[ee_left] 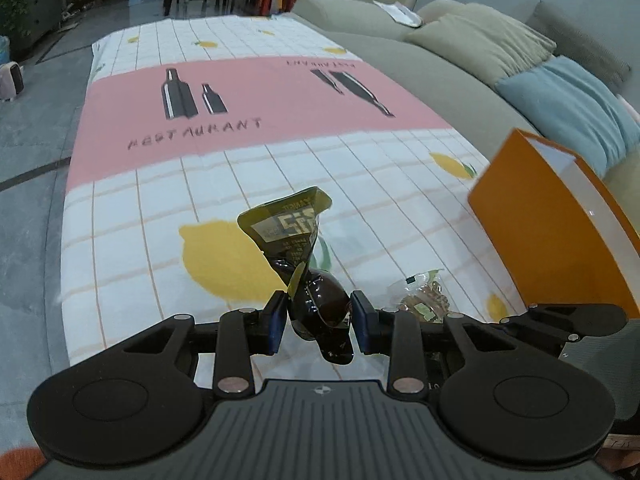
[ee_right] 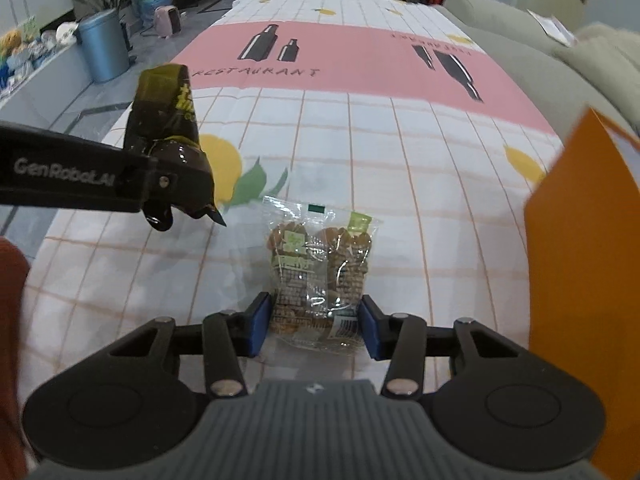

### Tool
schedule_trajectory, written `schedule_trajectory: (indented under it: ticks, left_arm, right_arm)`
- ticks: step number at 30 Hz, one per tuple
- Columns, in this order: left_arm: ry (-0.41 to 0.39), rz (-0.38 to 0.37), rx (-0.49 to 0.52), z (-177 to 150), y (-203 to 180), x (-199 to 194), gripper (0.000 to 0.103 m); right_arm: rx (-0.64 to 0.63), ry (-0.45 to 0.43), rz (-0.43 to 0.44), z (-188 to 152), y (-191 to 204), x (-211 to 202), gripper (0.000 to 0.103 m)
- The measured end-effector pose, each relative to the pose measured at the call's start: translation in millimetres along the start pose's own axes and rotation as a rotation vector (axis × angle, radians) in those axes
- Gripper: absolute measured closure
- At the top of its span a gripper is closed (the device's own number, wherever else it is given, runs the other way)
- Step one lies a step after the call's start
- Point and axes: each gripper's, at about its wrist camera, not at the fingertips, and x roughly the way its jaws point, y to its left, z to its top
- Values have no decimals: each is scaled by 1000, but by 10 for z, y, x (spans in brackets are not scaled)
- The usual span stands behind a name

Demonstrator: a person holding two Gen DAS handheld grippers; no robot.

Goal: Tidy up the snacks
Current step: 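Lift both packs with both tools and carry them over the orange box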

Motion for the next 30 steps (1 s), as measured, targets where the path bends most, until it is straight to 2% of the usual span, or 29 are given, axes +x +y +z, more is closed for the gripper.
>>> schedule_trajectory:
  ticks: [3,16,24,30]
  left_arm:
    - [2,-23,9,-82,-93,-105,65]
    - [-72,-113,40,-145,-571,-715,65]
    - [-120,-218,128,119,-1082,-849,65]
    - [-120,-301,250,383,-1632,-726,65]
  right_arm:
    - [-7,-9,2,-115,24,-140,59]
    - [15,-183,-47,-295,-87,-1073,59]
    - [71,-282,-117,-417,-386,-1662,59]
    - [104,-279,-196,-473,-851,-1839,59]
